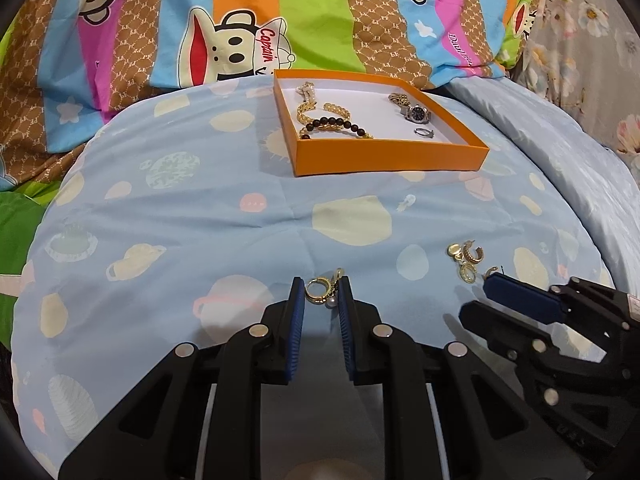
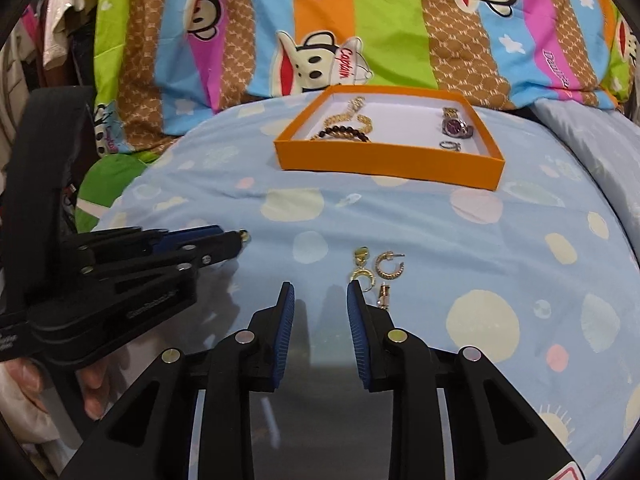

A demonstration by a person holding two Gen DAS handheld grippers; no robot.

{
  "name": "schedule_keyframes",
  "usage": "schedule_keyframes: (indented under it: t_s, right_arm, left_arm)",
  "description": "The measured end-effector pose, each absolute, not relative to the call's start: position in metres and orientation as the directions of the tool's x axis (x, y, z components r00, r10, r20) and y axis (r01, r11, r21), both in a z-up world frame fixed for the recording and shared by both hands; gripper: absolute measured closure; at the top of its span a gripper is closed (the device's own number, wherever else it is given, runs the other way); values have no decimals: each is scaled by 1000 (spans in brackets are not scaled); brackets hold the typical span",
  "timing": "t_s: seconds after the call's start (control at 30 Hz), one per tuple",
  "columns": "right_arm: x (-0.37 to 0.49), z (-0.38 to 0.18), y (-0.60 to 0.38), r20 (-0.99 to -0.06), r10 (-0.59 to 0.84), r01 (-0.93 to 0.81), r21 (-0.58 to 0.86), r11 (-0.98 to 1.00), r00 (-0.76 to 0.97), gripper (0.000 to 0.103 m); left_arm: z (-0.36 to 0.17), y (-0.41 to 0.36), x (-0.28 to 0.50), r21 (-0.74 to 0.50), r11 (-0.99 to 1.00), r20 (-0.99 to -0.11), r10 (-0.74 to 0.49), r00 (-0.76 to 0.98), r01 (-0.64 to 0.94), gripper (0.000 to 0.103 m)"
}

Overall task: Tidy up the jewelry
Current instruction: 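Grasp the gold pearl earring with the left tool while the right tool grasps a gold earring, then carry both earrings into the orange box and open both tools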

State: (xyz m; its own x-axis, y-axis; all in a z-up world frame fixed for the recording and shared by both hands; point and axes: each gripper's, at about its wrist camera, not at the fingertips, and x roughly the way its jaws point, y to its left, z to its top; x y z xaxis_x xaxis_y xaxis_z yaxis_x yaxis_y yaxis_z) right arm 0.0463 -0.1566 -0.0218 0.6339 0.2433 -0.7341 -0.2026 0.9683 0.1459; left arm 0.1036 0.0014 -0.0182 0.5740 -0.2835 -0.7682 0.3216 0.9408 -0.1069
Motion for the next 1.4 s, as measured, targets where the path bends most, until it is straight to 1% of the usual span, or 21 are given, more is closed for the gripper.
schedule_keyframes:
  t_s: [0.17, 0.33, 0.5, 0.87, 1.1, 1.3, 1.4]
  right_arm:
    - [56, -29, -170, -759, 207, -128, 163, 978, 617, 78]
    - [63, -30, -168, -765, 189, -126, 142, 982, 616, 78]
    - [70, -31, -166, -770, 188, -129, 138, 982, 609, 89]
    - [66, -25, -171, -745, 212, -124, 173, 977, 632, 90]
    - [74, -4, -183, -717, 223, -127, 186, 974, 661, 90]
    - [125, 28, -204, -684, 192, -110, 162, 981, 704, 90]
    - [158, 36, -210, -680, 189, -105, 162, 981, 708, 90]
  left_arm:
    - [-18, 2, 103, -109, 939, -771, -287, 569, 326, 87]
    - [-19, 0, 102, -107, 936, -770, -292, 567, 337, 87]
    - [-19, -1, 101, -109, 935, -770, -294, 566, 337, 87]
    - [-17, 0, 100, -122, 931, -763, -310, 567, 345, 87]
    - [-5, -1, 105, -145, 914, -749, -352, 561, 380, 87]
    - [26, -11, 143, -151, 903, -713, -382, 588, 403, 87]
    - [41, -24, 171, -115, 907, -686, -368, 628, 405, 87]
